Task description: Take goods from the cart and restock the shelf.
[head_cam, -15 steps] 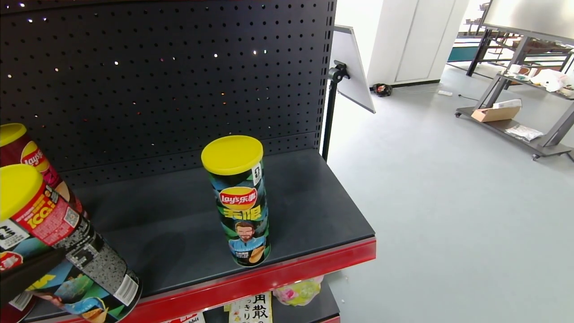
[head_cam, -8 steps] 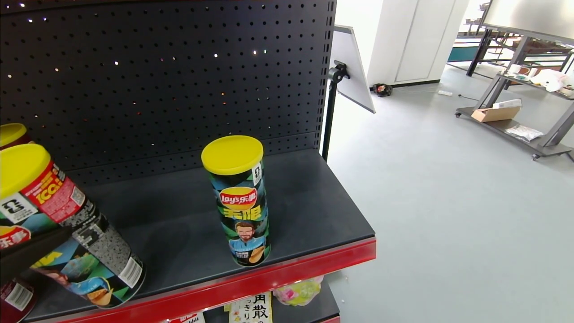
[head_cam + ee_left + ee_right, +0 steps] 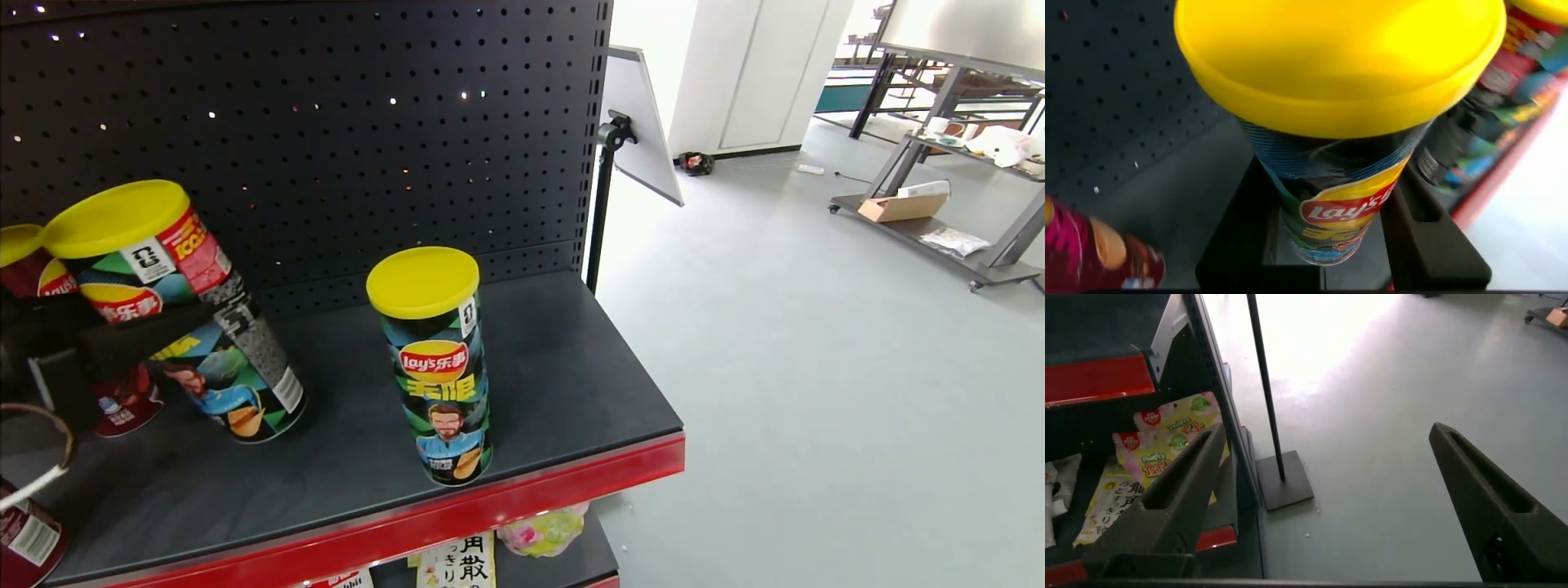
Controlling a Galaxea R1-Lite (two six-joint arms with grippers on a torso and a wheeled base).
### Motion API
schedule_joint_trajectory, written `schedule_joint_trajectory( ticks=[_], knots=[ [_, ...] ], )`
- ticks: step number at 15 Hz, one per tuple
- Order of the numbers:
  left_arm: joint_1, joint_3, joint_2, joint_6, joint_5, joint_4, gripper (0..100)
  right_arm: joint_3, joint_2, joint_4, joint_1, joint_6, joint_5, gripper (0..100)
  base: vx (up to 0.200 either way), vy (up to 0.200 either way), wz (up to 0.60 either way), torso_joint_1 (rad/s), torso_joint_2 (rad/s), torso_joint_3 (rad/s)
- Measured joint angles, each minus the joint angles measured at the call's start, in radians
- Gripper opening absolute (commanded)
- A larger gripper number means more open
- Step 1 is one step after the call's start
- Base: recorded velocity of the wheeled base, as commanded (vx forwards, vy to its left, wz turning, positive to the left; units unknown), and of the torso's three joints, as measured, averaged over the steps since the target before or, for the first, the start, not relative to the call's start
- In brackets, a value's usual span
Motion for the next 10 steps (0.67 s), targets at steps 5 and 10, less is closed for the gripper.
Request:
schedule_joint_trajectory(
  ticks=[5,10],
  knots=[
    [-0.045,-0.111,0.206,0.011,0.001,-0.071,0,0.0,0.0,0.0,0.0,0.0,0.0,100,0.0,0.0,0.0,0.0,0.0,0.0],
    [-0.122,-0.187,0.327,-0.014,-0.009,-0.117,0,0.0,-0.001,0.0,0.0,0.0,0.0,100,0.0,0.0,0.0,0.0,0.0,0.0]
  ],
)
